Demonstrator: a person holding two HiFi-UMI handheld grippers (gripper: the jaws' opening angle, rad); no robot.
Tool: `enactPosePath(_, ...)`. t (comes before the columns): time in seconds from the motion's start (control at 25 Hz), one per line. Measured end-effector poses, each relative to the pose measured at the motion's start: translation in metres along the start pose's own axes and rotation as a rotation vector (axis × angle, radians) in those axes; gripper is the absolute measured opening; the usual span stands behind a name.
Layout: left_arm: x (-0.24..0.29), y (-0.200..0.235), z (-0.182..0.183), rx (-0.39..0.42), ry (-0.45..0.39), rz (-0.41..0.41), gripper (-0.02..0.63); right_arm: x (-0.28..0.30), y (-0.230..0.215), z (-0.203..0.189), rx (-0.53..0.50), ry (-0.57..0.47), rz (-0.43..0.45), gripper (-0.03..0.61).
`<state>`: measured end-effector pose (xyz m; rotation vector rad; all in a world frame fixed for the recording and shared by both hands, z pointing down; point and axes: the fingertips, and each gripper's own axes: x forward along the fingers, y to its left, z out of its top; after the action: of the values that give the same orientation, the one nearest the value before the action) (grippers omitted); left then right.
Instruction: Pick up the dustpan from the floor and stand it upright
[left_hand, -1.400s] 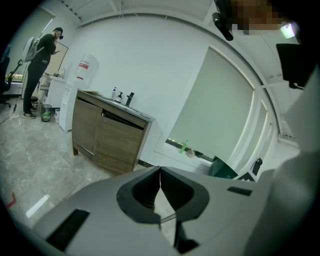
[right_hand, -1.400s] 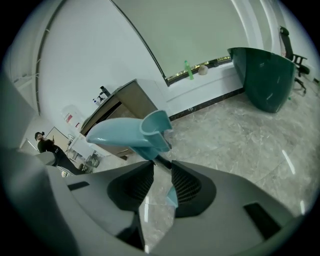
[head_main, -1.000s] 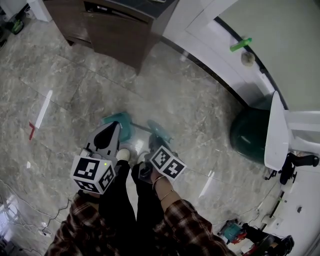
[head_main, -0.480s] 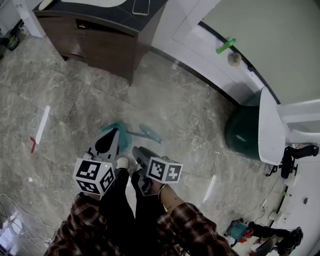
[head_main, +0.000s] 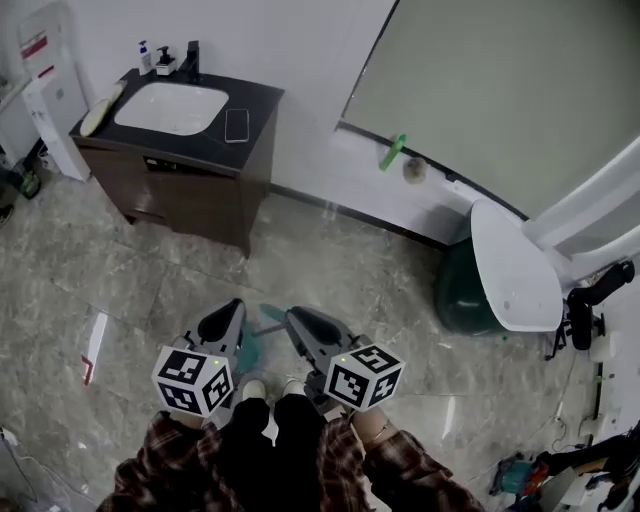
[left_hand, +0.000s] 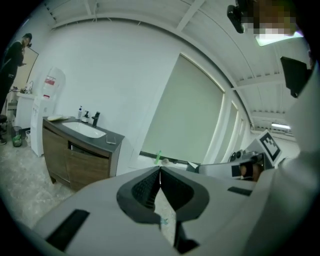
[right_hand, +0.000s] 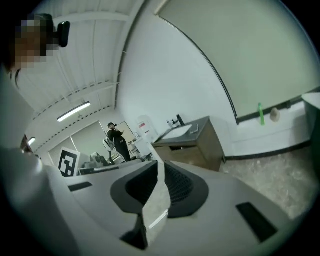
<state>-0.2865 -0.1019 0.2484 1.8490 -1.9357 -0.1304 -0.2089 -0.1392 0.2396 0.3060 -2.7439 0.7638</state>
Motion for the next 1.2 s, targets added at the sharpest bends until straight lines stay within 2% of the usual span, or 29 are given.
enactPosePath(0.16, -0.008, -0.039, 0.036, 0.066, -0.024, -0.067, 0.012, -0.028, 0.023, 0.04, -0.135, -0.081, -0.056, 0.035)
enactPosePath(0.32, -0.017, -0.067, 0.046, 0.11, -0.048, -0.1, 0.012, -0.045, 0.039, 0.049, -0.192, -0.123, -0.091, 0.012)
enactPosePath(0.48, -0.028, -0.076, 0.05, 0.108, -0.07, -0.101, 0.012, -0.054, 0.052, 0.049, -0.238, -0.16, -0.108, 0.012)
enactPosePath(1.2, -0.052, -0.079, 0.037, 0.097, -0.076, -0.085, 0.012, -0.051, 0.075, 0.03, -0.237, -0.15, -0.055, 0.011)
